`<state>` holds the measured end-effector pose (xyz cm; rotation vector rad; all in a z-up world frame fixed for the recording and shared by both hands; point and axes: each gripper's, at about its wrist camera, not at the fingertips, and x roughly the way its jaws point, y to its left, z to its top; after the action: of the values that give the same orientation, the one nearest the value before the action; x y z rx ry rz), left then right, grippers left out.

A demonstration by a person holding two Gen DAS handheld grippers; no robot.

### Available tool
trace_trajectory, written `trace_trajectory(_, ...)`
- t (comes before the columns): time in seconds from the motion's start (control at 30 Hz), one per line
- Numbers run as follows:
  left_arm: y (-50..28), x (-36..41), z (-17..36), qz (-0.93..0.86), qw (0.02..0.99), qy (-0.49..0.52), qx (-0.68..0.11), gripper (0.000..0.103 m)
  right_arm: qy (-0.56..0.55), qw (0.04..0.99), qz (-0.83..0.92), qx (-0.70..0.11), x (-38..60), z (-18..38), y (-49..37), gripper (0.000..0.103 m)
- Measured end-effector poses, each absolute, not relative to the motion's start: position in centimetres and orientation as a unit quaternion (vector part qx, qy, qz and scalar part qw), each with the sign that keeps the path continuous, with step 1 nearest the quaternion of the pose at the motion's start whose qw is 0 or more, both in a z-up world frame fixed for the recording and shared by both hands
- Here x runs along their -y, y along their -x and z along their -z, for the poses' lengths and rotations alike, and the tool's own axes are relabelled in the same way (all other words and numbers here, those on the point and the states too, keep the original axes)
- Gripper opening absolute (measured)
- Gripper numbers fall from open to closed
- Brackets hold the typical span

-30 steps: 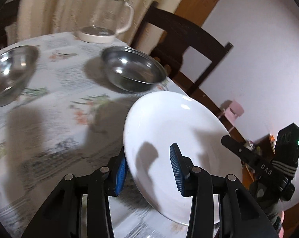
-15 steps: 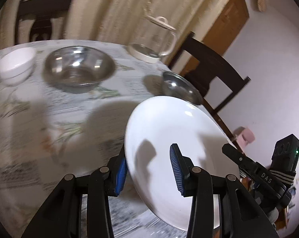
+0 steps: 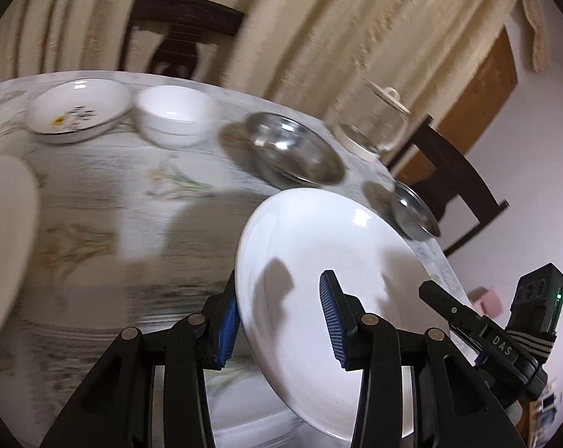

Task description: Organize plates and bowls

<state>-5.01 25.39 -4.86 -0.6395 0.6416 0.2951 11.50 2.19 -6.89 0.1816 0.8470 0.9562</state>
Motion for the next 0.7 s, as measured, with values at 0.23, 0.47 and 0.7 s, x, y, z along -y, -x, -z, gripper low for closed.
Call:
trace_trajectory(0.23, 10.6, -29.7, 4.7, -0.195, 0.881, 0.329, -0.278, 0.042, -0.052, 0.772, -0.493, -0.398, -7.7, 6.5, -8.6, 0.038)
trace_trajectory(0.47, 15.9, -34.2, 5.1, -0.248, 0.866, 0.353, -0.252, 0.042, -0.023, 0.743, -0.527, -0.412, -13.4, 6.9, -5.8, 0.038)
trace_trajectory(0.7, 20.4, -38.3, 5.8, -0.295, 0.849, 0.373, -0.232, 0.042, 0.007, 0.715, -0.558, -0.422, -18.9, 7.5, -3.2, 0.038)
